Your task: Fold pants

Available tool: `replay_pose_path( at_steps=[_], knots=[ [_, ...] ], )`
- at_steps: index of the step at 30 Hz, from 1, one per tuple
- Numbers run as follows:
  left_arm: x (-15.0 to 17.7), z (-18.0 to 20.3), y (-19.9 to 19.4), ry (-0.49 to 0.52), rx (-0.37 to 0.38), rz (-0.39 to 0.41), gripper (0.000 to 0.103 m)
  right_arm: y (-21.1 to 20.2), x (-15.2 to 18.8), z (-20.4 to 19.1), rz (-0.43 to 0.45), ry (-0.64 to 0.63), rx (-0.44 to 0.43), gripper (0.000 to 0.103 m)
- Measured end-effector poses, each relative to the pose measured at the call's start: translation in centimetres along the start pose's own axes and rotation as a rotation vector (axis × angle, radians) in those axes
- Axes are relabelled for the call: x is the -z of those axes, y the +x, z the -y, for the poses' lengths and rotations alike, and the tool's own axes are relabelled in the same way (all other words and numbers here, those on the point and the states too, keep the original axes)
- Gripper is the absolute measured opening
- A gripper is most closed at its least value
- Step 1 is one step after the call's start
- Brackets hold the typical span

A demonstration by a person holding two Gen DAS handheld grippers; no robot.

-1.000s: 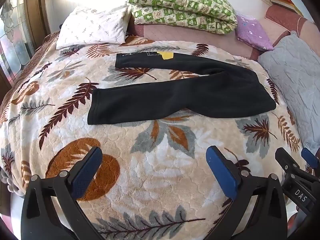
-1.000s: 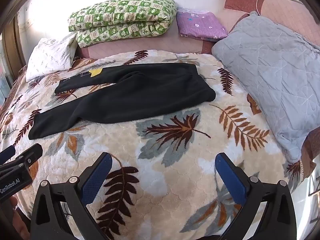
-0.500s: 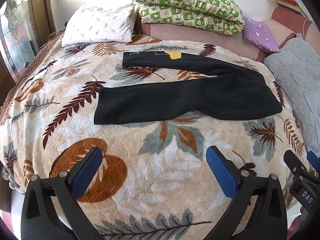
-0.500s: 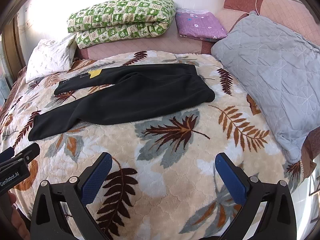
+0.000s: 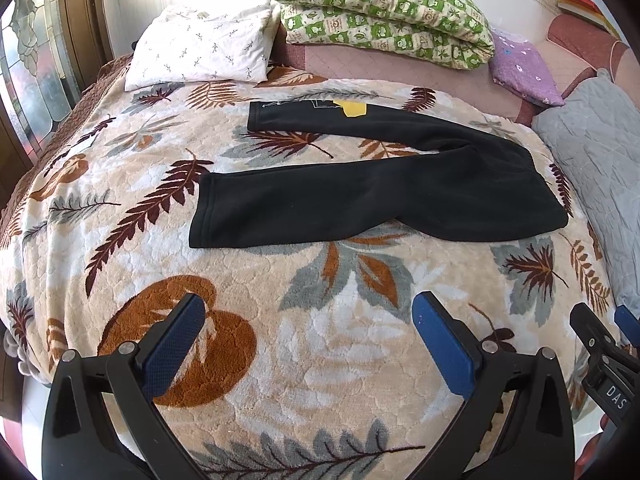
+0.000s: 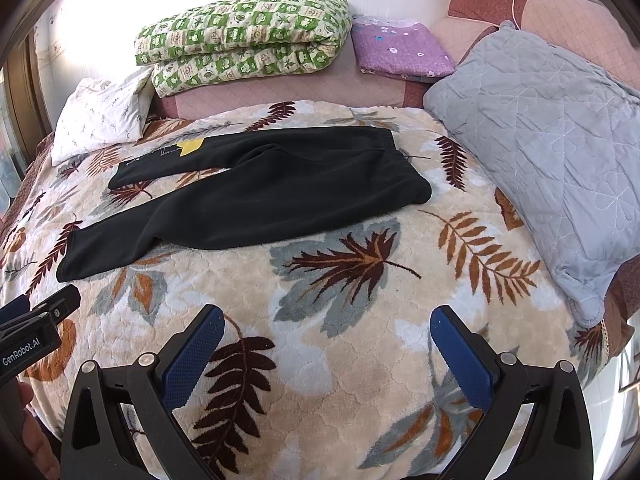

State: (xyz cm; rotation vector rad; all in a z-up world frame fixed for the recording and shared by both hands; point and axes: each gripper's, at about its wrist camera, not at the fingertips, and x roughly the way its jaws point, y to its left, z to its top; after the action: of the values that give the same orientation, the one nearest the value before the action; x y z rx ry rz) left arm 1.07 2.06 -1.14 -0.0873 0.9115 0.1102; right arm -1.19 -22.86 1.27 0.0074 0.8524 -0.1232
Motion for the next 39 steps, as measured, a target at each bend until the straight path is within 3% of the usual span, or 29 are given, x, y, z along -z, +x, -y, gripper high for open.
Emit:
replay_pose_path(
  at_steps=[39],
  knots=[
    [-0.21, 0.59, 0.20, 0.016, 0.006, -0.001, 0.103, 0.54, -0.06, -0.11, -0.002, -0.002, -0.003, 0.103]
  ],
)
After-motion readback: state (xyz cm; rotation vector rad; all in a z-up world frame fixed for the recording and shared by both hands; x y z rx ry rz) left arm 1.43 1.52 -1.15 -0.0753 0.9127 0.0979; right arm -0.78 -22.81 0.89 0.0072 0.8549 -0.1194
